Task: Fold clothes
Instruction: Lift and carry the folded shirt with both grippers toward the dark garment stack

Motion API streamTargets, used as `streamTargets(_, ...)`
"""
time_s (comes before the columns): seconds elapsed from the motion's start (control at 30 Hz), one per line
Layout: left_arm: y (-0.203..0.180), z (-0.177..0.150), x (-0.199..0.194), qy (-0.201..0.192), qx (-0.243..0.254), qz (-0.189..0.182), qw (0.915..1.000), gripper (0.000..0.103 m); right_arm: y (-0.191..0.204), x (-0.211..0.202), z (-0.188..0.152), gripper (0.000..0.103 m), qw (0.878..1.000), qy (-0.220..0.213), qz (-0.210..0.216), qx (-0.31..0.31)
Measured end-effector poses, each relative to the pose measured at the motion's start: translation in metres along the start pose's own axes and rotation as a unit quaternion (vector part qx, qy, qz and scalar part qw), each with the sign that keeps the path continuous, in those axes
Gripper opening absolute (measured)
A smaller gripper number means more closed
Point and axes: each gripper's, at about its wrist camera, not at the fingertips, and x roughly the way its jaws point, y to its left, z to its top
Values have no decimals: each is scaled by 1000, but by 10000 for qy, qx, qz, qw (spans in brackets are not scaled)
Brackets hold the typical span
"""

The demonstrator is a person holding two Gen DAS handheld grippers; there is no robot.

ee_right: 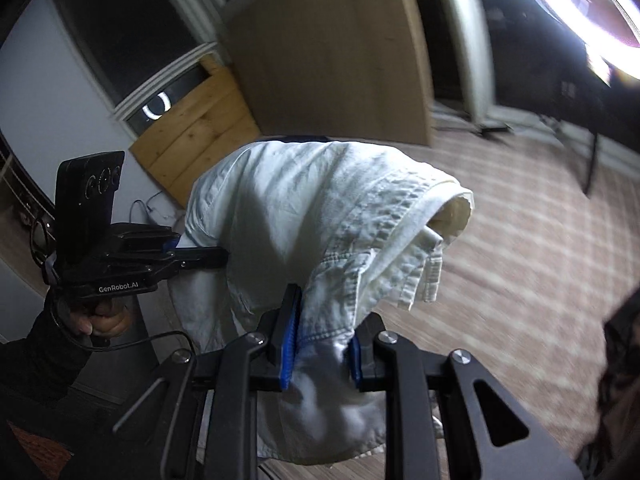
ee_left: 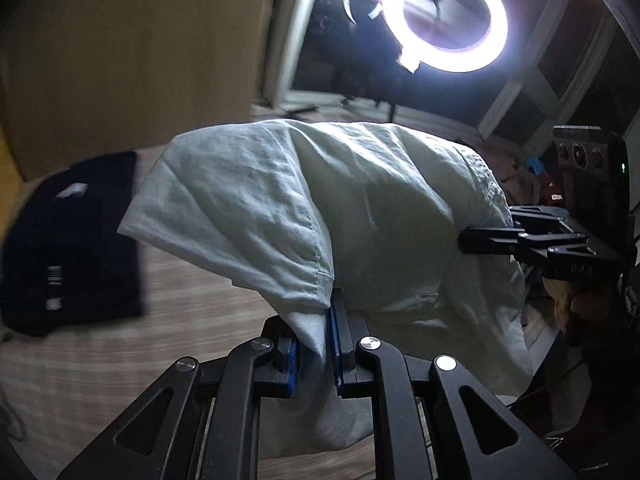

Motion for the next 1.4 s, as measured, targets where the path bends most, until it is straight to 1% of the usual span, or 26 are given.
streamTargets(0.17, 87, -9, -47, -179, -161, 303, 9992, 12, 78, 67, 58, 21, 9996, 7, 173, -244)
streamTargets(0.27, 141, -6, -69, -237, -200, 535, 9981, 12, 120, 115, 90, 21, 9991, 7, 263, -320)
streamTargets(0.37, 188, 4, -81, -260, -196, 721, 9969, 12, 149, 156, 119, 21, 9992, -13, 245, -328)
streamTargets(0.43, 215, 15, -80, -231, -151, 842, 9961, 12, 160, 178, 135, 21, 9993, -8, 189, -320)
streamTargets(0.5, 236, 24, -75, -196, -158, 818, 9963, 12, 167, 197, 147, 21, 9995, 25, 54, -310)
streamTargets(0.67, 277, 51, -52, -154, -122, 696, 9974, 12, 154, 242, 177, 21, 9998, 133, -163, -56)
streamTargets(0.77, 296, 63, -34, -109, -114, 597, 9981, 12, 144, 268, 192, 21, 9992, 258, -312, -42)
streamTargets(0.87, 318, 58, -24, 10, -153, 437, 9989, 12, 131, 291, 204, 21, 9984, 409, -379, -24)
streamTargets(1.0, 340, 59, 19, 336, -308, 244, 9987, 13, 110, 320, 206, 21, 9968, 678, -401, 108)
streamTargets(1.1, 352, 51, 50, 679, -349, 314, 9966, 17, 94, 343, 198, 21, 9946, 925, -399, 246)
streamTargets(1.13, 354, 49, 55, 766, -331, 406, 9957, 22, 89, 348, 196, 21, 9941, 971, -374, 293)
streamTargets(1.2, 361, 44, 55, 830, -371, 484, 9947, 27, 80, 352, 193, 26, 9929, 1089, -220, 416)
streamTargets(1.23, 366, 41, 47, 792, -426, 534, 9945, 33, 76, 349, 193, 28, 9923, 1134, -122, 475)
streamTargets(1.27, 371, 39, 37, 739, -475, 610, 9943, 36, 72, 343, 192, 38, 9916, 1177, -109, 520)
streamTargets(1.3, 375, 37, 26, 656, -519, 690, 9941, 36, 67, 334, 191, 46, 9908, 1221, -176, 553)
streamTargets(1.33, 378, 34, 12, 525, -583, 790, 9938, 35, 62, 322, 188, 48, 9906, 1211, -280, 571)
streamTargets(1.37, 381, 33, -2, 390, -649, 894, 9931, 31, 59, 306, 185, 48, 9915, 1103, -394, 571)
streamTargets(1.4, 382, 33, -13, 261, -692, 971, 9925, 31, 60, 292, 185, 48, 9930, 929, -470, 565)
